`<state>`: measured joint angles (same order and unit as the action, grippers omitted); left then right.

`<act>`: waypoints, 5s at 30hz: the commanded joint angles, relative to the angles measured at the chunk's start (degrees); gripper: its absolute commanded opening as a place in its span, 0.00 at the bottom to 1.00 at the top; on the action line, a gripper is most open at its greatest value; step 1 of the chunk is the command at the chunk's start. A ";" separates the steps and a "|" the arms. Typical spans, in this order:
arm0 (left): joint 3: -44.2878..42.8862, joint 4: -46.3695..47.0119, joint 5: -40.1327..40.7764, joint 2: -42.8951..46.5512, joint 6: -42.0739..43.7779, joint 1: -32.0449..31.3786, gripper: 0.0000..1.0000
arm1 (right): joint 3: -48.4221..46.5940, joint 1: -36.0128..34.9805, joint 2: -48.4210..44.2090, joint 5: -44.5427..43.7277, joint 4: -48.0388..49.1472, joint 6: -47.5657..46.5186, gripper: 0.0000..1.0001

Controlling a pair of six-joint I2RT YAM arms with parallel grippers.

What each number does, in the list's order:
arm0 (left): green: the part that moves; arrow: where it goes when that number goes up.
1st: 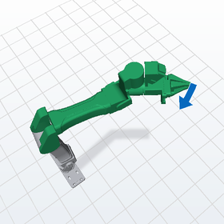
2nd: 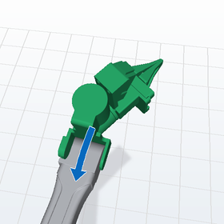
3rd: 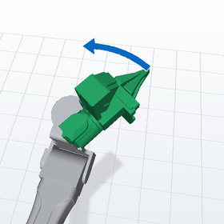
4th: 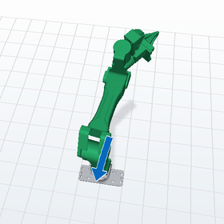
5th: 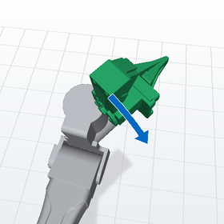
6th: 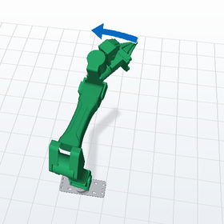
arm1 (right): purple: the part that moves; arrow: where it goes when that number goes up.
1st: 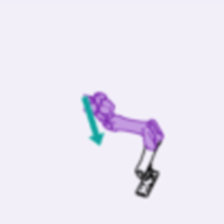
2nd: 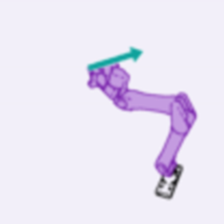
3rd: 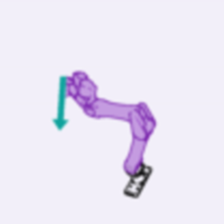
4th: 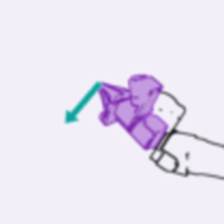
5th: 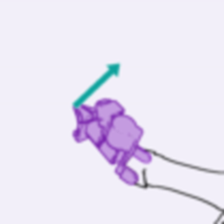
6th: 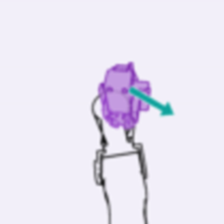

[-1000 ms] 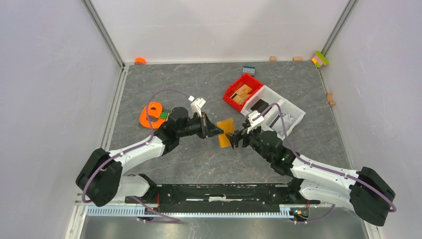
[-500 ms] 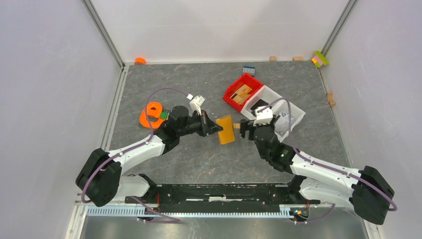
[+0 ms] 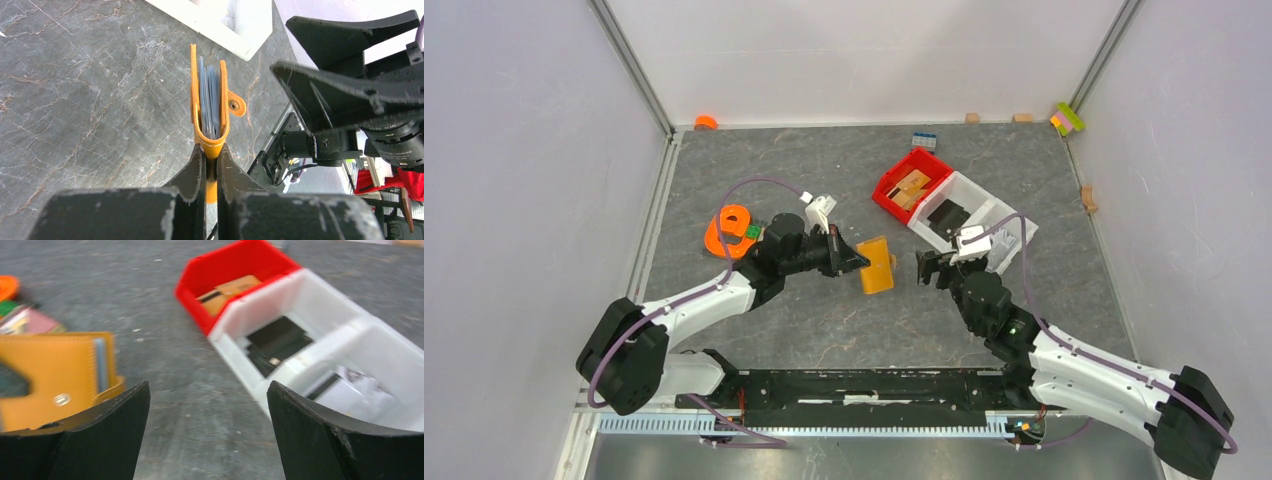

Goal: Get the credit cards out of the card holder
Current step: Open the card holder.

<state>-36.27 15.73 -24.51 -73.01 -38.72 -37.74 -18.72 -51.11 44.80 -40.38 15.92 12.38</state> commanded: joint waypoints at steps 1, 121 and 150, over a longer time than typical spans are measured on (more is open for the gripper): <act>-2.49 1.47 -0.98 0.49 1.87 -0.23 0.02 | 1.65 -0.11 -0.92 19.61 9.64 -6.71 0.89; -21.04 -31.03 19.38 -15.32 10.23 -6.82 0.99 | -6.20 2.51 17.43 32.44 5.42 2.32 0.00; -24.64 -37.21 24.24 -20.28 10.26 -5.47 0.38 | -6.70 3.28 17.74 26.95 2.28 3.67 0.00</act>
<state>-59.29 -20.99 -2.04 -95.09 -29.69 -44.01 -23.66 -48.45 62.06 -10.11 18.61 14.92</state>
